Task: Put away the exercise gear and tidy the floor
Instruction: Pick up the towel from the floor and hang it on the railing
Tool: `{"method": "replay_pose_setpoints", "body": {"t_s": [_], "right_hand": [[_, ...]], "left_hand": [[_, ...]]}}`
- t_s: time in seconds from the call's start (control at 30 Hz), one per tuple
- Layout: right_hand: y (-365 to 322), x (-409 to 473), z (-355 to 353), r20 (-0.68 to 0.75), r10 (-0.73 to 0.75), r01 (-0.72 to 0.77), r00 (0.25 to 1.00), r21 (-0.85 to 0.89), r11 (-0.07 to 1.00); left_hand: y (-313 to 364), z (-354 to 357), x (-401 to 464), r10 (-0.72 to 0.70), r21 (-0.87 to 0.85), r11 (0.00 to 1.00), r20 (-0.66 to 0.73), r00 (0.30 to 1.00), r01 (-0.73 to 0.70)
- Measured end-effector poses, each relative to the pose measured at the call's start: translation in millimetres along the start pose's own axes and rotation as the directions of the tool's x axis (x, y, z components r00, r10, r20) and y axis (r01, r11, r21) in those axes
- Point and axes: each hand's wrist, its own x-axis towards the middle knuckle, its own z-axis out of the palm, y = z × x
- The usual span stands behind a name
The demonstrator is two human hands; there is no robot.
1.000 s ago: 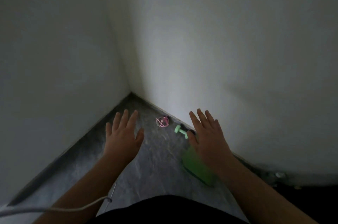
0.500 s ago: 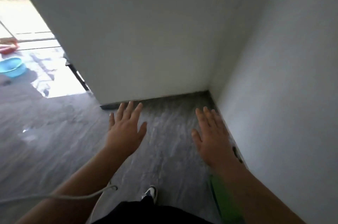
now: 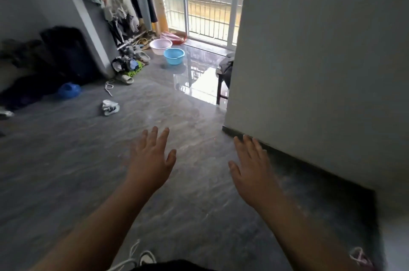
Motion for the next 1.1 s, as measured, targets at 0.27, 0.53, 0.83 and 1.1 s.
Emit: {"method": "replay_pose_setpoints", "body": {"t_s": [0.27, 0.53, 0.83, 1.1], "right_hand": [[-183.5, 135.7, 85.6, 0.066, -0.185, 0.186, 0.980, 0.000, 0.983], [-320.6, 237.2, 137.6, 0.137, -0.240, 0.239, 0.961, 0.027, 0.971], [-377.7, 399.4, 196.2, 0.212, -0.298, 0.289, 0.931, 0.073, 0.954], [-444.0, 588.5, 245.1, 0.268, -0.455, 0.435, 0.849, 0.136, 0.890]], "left_hand": [[-211.2, -44.4, 44.6, -0.157, 0.128, 0.979, -0.006, 0.988, 0.156], [-345.5, -84.8, 109.5, -0.261, 0.068, 0.963, -0.023, 0.965, 0.262], [-438.5, -70.8, 236.9, -0.367, -0.003, 0.930, -0.055, 0.929, 0.367], [-511.4, -89.9, 376.9, -0.476, 0.041, 0.876, -0.090, 0.875, 0.481]]}}
